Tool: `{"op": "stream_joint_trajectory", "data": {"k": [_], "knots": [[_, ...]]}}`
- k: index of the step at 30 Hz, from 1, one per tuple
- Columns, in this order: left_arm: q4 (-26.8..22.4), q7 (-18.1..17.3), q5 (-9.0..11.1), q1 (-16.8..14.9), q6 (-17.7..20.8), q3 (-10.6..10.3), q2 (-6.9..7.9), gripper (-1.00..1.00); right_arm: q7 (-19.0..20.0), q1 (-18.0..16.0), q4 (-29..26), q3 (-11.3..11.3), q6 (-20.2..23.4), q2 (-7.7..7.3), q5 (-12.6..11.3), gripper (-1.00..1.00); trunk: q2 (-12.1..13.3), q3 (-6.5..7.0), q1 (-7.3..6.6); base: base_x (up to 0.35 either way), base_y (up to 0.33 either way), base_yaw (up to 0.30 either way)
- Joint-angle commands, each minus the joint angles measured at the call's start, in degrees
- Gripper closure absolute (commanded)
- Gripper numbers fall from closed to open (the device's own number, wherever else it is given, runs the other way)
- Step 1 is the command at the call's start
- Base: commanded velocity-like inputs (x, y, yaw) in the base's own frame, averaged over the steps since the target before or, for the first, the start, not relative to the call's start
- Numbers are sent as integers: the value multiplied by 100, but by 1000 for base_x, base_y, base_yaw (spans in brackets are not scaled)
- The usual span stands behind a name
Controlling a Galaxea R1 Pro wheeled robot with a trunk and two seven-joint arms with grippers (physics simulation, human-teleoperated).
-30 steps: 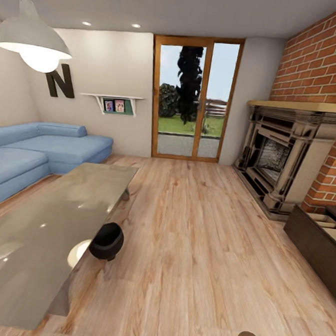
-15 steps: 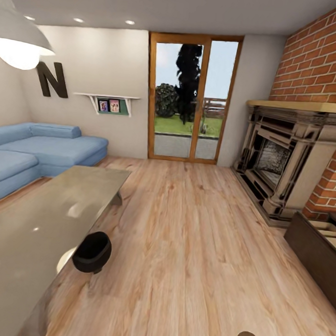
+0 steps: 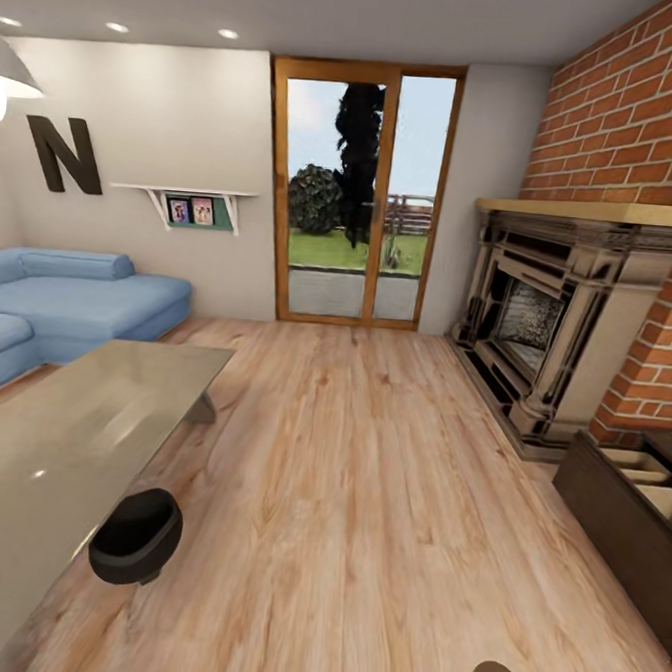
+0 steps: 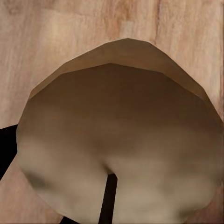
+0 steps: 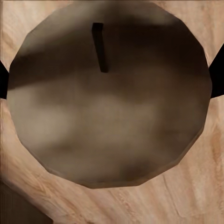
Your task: Place each of the two pumpkins and all three candles from the living room inside a cabinet in the living room (use any cabinet), then make sure every cabinet is closed, and position the cauldron so it is next to a table in the living room.
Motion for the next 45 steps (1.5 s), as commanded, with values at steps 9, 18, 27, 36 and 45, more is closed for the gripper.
{"op": "stream_joint_trajectory", "data": {"k": [9, 18, 27, 36, 45], "knots": [[-18, 36, 25, -10, -26, -49, 5, 100, -17, -4, 2, 6, -4, 10, 16, 100, -3, -6, 3, 307, -193, -258], [-18, 36, 25, -10, -33, -41, 9, 100, -20, -4, 5, 17, 19, 10, 15, 100, -3, -6, 3, 308, -181, -264], [-18, 37, 25, -10, -42, -46, 25, 100, -12, -4, 8, 18, 20, 10, 9, 100, -3, -6, 3, 324, -39, -266], [-18, 36, 25, -10, -61, -49, 26, 100, -6, -4, 12, 18, 20, 10, 10, 100, -3, -6, 3, 331, -1, -266], [-18, 36, 25, -10, -68, -41, 27, 100, 5, -4, 12, 16, 20, 10, 11, 100, -3, -6, 3, 333, 37, -266]]}}
